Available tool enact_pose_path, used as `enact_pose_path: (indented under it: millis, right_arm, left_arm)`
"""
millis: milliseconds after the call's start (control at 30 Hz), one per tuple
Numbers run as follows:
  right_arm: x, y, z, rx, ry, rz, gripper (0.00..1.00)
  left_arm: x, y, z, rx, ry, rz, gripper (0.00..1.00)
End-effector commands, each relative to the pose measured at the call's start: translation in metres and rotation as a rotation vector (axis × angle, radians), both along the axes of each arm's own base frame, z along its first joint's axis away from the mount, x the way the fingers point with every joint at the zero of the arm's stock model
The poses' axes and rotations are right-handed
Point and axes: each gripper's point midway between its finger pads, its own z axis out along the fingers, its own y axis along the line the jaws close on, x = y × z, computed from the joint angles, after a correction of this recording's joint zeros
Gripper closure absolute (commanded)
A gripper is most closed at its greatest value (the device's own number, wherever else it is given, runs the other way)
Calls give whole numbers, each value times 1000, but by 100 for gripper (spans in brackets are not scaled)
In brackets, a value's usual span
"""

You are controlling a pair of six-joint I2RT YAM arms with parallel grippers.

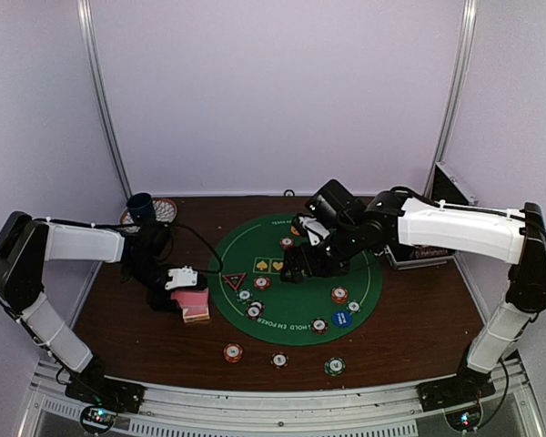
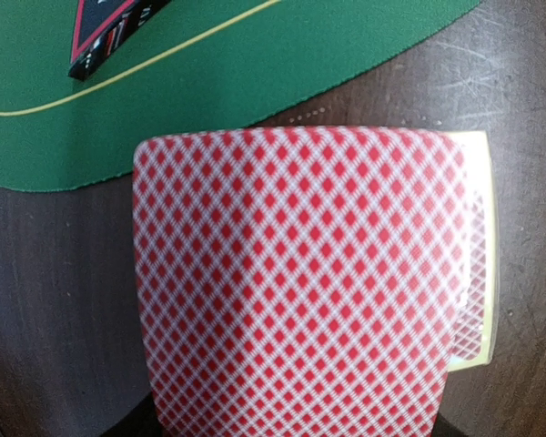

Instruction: Distribute texas hold em gaming equipment

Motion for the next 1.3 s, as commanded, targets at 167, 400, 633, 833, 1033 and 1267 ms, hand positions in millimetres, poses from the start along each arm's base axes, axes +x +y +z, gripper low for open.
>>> enact_pose_path:
  millis: [167,400,633,833,1033,1267]
  right_arm:
    - [-4,14,-9,11,26,20,10]
    - [-4,19,-11,15,34,28,10]
    - [-5,24,-12,22,40,35,10]
    - [-4,42,-6,112,61,39,10]
    - [-1,90,2,314,141,68,10]
    - [4,143,18,586,261,94,10]
  left_arm:
    - [-1,-6,16,-96,12,26,100]
    - [-4,-6,22,-119,-4,22,100]
    - [-5,-7,36,-128,-1,20,100]
    - [-9,-8,49,-134,14,22,100]
    - [-10,-12,71,-162,23,46,100]
    - [-12,-20,90,-186,30,55,100]
